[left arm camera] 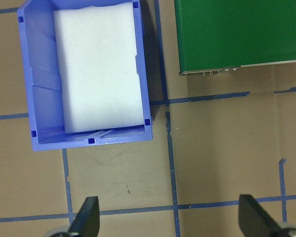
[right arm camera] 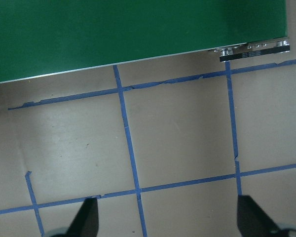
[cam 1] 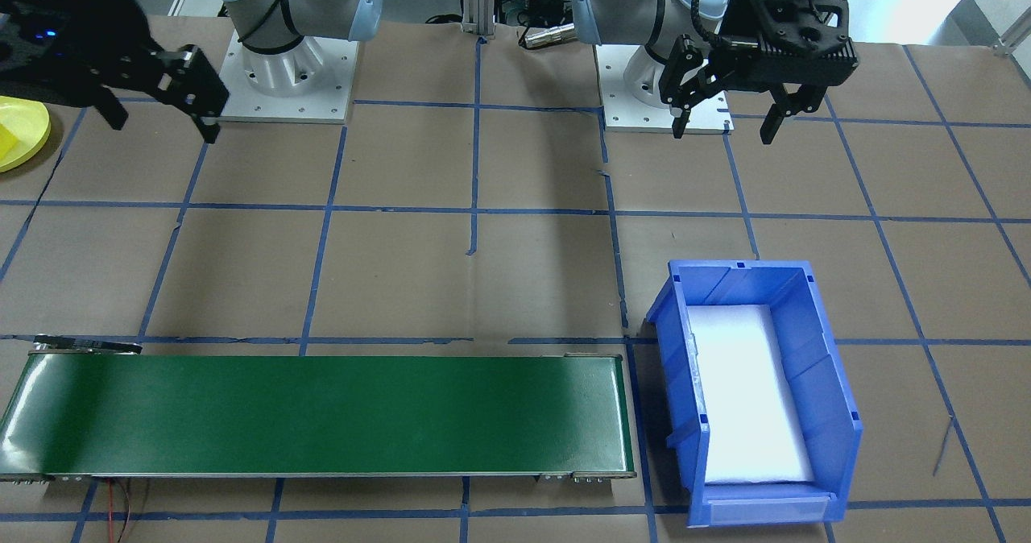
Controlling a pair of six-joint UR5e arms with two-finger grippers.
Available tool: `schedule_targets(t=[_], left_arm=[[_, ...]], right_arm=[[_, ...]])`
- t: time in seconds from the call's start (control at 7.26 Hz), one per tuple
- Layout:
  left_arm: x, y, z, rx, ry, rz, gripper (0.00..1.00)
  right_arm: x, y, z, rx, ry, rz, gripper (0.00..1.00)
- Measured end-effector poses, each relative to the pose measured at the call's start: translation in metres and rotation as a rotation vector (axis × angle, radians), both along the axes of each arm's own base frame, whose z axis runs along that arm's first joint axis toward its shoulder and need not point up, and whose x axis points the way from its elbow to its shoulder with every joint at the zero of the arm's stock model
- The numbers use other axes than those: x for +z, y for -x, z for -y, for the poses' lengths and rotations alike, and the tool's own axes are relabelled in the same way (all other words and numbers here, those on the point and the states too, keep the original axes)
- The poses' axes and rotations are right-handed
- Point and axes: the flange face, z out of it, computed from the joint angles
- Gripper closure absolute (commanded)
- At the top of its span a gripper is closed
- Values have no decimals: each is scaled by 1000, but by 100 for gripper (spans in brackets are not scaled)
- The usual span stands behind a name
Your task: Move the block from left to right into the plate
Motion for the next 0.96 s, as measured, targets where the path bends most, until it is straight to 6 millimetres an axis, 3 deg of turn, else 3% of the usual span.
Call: schedule_targets(t=[0.14,0.28,0.96], left_arm=[[0,0,0,0,0,0,0],[0,0,0,0,0,0,0],[0,0,0,0,0,0,0]], right_arm=[[-6,-25,-2,3,16,-16,0],[-8,-36,-2,2,31,-19,0],[-9,-47,0,20,69,26,0]])
